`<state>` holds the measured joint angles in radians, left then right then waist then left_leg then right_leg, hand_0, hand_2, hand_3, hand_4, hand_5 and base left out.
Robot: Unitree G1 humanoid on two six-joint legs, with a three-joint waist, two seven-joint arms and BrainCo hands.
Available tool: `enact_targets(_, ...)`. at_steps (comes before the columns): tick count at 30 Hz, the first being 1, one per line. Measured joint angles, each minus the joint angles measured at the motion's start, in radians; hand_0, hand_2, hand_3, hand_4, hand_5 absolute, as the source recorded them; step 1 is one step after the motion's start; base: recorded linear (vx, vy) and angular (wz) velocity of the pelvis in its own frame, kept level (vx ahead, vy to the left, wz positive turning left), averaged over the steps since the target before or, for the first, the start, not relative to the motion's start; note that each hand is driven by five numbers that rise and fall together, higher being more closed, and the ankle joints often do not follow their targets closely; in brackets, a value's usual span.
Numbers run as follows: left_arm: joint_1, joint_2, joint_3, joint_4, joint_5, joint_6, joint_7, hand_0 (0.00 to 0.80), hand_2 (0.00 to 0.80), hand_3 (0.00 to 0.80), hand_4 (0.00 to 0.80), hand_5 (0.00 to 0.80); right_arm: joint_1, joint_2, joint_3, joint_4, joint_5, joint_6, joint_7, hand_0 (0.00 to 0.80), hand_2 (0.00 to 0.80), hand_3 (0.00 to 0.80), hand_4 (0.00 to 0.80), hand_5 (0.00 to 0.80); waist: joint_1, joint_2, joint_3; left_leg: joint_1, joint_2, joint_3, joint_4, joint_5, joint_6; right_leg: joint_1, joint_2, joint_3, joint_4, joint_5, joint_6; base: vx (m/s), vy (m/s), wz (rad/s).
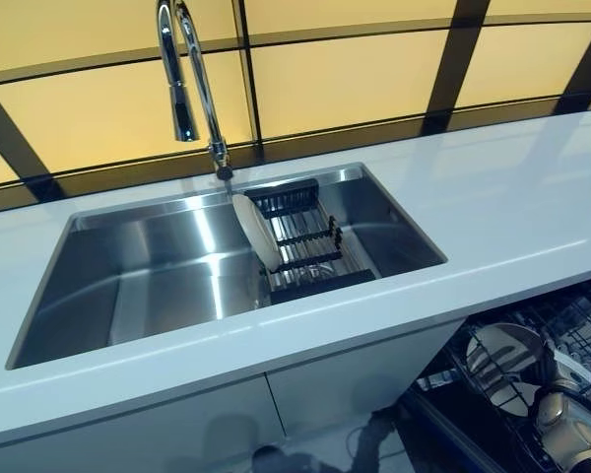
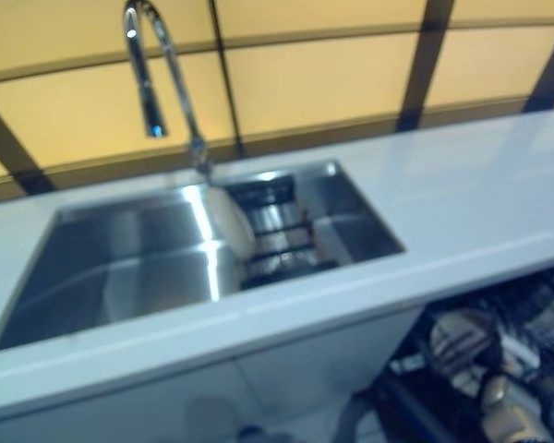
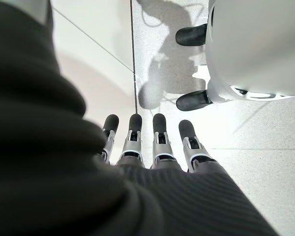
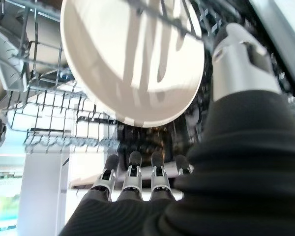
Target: Take plates into dishwasher
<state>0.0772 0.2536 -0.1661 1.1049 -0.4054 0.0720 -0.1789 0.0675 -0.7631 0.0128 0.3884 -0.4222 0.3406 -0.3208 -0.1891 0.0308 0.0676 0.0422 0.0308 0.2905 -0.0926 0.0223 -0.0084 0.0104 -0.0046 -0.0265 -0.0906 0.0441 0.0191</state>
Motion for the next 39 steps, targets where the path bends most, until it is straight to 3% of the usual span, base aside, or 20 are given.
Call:
enact_targets(9,0.016,-0.005,0.042,0.001,-0.001,-0.021,0.002,0.0,0.0,0.0,0.0,0.0,0.128,-0.089,-0.219,-0.172,-0.019,0.002,0.081,0.0,0.0,0.0,0.0,0.0,-0.059,-0.021,-0.002,0.005,0.001,0.029,0.0,-0.001,-0.002,-0.007,0.001,0.024,0.0,0.001,0.0,0.023,0.034,-0.08)
enact_targets(16,0.017,-0.006,0.045,0.016,-0.001,-0.035,0.003,0.0,0.0,0.0,0.0,0.0,0.178,-0.166,-0.372,-0.161,-0.017,0.028,0.082,0.0,0.0,0.0,0.0,0.0,-0.089,-0.044,0.0,0.018,0.001,0.04,-0.001,-0.007,-0.003,0.002,0.002,0.039,0.0,0.001,0.001,0.01,0.018,-0.06)
enact_targets(22,0.015,-0.005,0.043,0.015,-0.006,-0.037,0.004,0.0,0.0,0.0,0.0,0.0,0.162,-0.276,-0.434,-0.096,0.017,0.037,0.045,0.0,0.0,0.0,0.0,0.0,-0.094,-0.053,-0.007,0.019,0.001,0.039,0.0,-0.006,-0.005,0.005,0.002,0.039,0.001,0.001,0.001,0.0,0.0,0.0)
enact_targets(31,0.011,-0.005,0.042,0.019,-0.021,-0.034,0.004,0.0,0.0,0.0,0.0,0.0,-0.028,-0.468,-0.435,-0.099,0.043,0.011,0.049,0.0,0.0,0.0,0.0,0.0,-0.066,-0.053,-0.017,0.03,0.001,0.02,0.001,-0.004,-0.006,0.024,0.001,0.021,0.0,0.001,0.001,-0.009,-0.003,0.05)
enact_targets(35,0.009,-0.008,0.04,0.029,-0.021,-0.03,0.004,0.0,0.0,0.0,0.0,0.0,-0.235,-0.577,-0.299,-0.114,0.023,-0.038,0.113,0.0,0.0,0.0,0.0,0.0,-0.039,-0.043,-0.024,0.029,-0.001,0.0,0.001,-0.003,0.0,0.029,0.001,0.009,0.0,0.001,0.001,0.032,-0.001,0.11)
enact_targets(39,0.007,-0.01,0.038,0.028,-0.021,-0.029,0.007,0.0,0.0,0.0,0.0,0.0,-0.4,-0.666,-0.123,-0.151,-0.115,-0.154,0.196,0.0,0.0,0.0,0.0,0.0,-0.01,-0.044,-0.028,0.016,-0.002,-0.028,0.002,0.001,0.001,0.034,-0.001,-0.016,0.0,-0.003,-0.003,0.05,-0.012,0.22)
